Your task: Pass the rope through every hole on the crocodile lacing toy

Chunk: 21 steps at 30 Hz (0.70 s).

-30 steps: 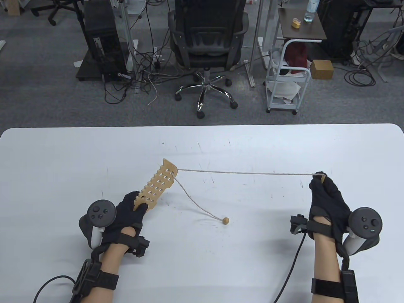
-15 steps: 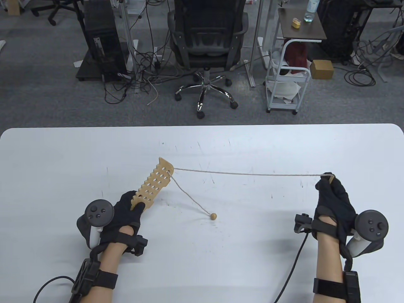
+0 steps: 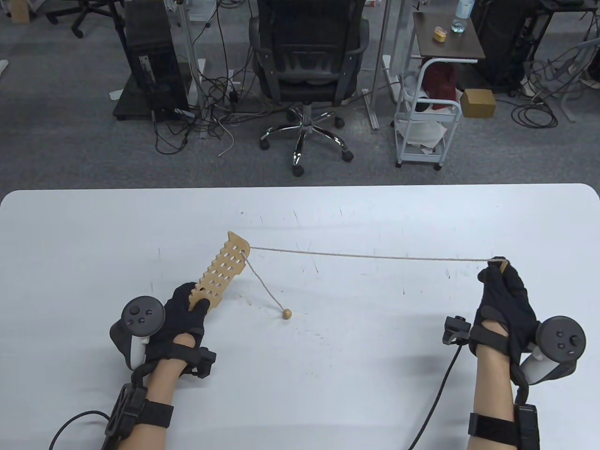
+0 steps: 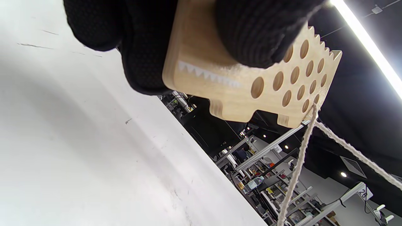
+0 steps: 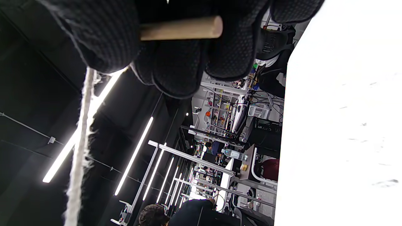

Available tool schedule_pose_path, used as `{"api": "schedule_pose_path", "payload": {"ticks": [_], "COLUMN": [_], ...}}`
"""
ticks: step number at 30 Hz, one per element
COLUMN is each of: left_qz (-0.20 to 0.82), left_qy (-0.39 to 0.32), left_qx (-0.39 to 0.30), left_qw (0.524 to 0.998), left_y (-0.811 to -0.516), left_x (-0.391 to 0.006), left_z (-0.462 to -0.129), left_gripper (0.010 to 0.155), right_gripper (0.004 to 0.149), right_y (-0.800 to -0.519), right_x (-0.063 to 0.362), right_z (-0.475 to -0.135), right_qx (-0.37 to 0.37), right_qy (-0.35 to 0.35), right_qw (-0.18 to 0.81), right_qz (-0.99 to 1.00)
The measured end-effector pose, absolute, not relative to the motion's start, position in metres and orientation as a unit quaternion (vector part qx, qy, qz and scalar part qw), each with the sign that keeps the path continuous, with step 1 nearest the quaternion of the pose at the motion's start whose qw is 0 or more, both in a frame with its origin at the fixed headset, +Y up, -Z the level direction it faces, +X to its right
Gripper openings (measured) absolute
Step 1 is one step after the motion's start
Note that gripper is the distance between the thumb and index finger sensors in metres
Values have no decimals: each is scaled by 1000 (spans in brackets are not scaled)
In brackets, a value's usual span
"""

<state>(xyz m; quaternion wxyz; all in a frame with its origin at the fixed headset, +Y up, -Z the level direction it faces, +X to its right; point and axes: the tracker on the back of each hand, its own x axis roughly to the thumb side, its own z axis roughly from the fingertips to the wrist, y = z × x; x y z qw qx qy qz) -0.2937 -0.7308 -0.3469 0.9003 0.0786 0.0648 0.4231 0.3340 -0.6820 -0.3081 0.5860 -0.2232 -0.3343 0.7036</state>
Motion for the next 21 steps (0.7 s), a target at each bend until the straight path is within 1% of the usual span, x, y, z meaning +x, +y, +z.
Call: {"api": "schedule_pose_path", "payload": {"ticks": [8,14,17,21], "left_qz": [426,423,422,417], "left_qy": [74,49,39,16], "left_qx": [79,77,77,74], "left_qw": [898,901,902,906], "left_y": [-731,-727,-725,-723], "left_x": [-297,-290,-286,-280], "left_z": [-347,-346,-345,-344], "left_gripper": [54,54,54,54], "right_gripper": [42,45,49,56], "right_y": [-682,-681,-681,-681], "right_x": [331,312,302,286], "right_z": [-309,-319,-322,-328], "right_qx": [-219,-176,-153,-101], "right_qy": [-334,-301,-289,-281], "right_qw": [583,563,551,528], "right_qz": [708,750,768,795]}}
